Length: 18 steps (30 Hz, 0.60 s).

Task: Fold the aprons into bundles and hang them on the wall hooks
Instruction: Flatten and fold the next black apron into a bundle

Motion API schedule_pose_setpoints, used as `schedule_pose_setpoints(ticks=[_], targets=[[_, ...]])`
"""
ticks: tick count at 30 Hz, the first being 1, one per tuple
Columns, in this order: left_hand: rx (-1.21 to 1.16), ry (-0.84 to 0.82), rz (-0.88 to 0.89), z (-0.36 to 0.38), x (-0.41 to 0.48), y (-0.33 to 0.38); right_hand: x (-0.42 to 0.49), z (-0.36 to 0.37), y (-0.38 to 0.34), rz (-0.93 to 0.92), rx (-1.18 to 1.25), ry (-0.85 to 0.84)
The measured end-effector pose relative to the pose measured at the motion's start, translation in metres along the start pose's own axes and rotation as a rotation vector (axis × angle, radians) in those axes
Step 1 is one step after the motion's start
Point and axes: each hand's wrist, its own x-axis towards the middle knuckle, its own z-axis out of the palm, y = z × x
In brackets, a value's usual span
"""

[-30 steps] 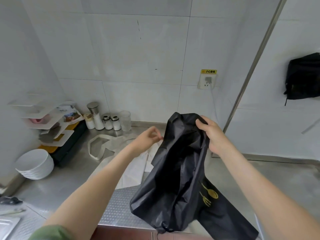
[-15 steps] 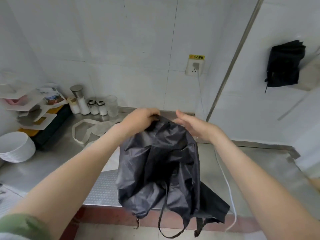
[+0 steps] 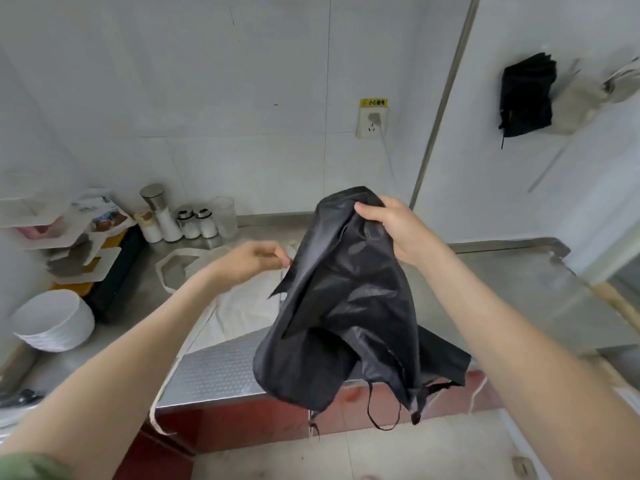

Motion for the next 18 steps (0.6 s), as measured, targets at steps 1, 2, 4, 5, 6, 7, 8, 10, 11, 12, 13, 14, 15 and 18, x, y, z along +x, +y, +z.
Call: schedule_pose_setpoints(ticks=[1,2,4,5,6,7,8,10,11,12,13,14,15,18], targets=[[-0.079,0.036,0.032,0.001,-0.002,0.0,-0.006,-0.002,0.0,0.023,-0.132,0.012],[-0.146,0.044,0.053,0.004,-0.005,0.005,-0.015,-0.001,0.002,0.049,-0.354,0.019],[-0.224,0.016,0.075,0.012,-0.006,0.024,-0.024,0.0,0.005,0.07,-0.775,-0.011],[-0.225,-0.02,0.081,0.016,-0.007,0.032,-0.029,0.005,0.008,0.06,-0.834,-0.01],[-0.205,-0.065,0.092,0.019,-0.009,0.036,-0.034,0.011,0.011,0.043,-0.799,0.005],[-0.172,-0.111,0.101,0.022,-0.009,0.038,-0.038,0.015,0.012,0.02,-0.719,0.027],[-0.135,-0.154,0.098,0.023,-0.01,0.035,-0.041,0.016,0.014,0.0,-0.612,0.043],[-0.054,-0.249,0.005,0.024,-0.011,0.024,-0.044,0.01,0.015,-0.033,-0.34,0.029],[0.009,-0.287,-0.057,0.023,-0.012,0.016,-0.047,0.009,0.012,-0.041,-0.193,-0.003],[0.078,-0.303,-0.11,0.024,-0.014,0.009,-0.051,0.007,0.007,-0.047,-0.059,-0.032],[0.142,-0.293,-0.146,0.027,-0.015,0.003,-0.054,0.006,0.001,-0.057,0.038,-0.047],[0.183,-0.256,-0.138,0.031,-0.014,-0.001,-0.056,0.003,-0.003,-0.063,0.106,-0.047],[0.188,-0.191,-0.104,0.035,-0.013,-0.004,-0.06,0.003,-0.008,-0.061,0.147,-0.051],[0.213,0.011,0.034,0.042,-0.018,0.01,-0.071,-0.001,-0.016,0.057,0.238,-0.101]])
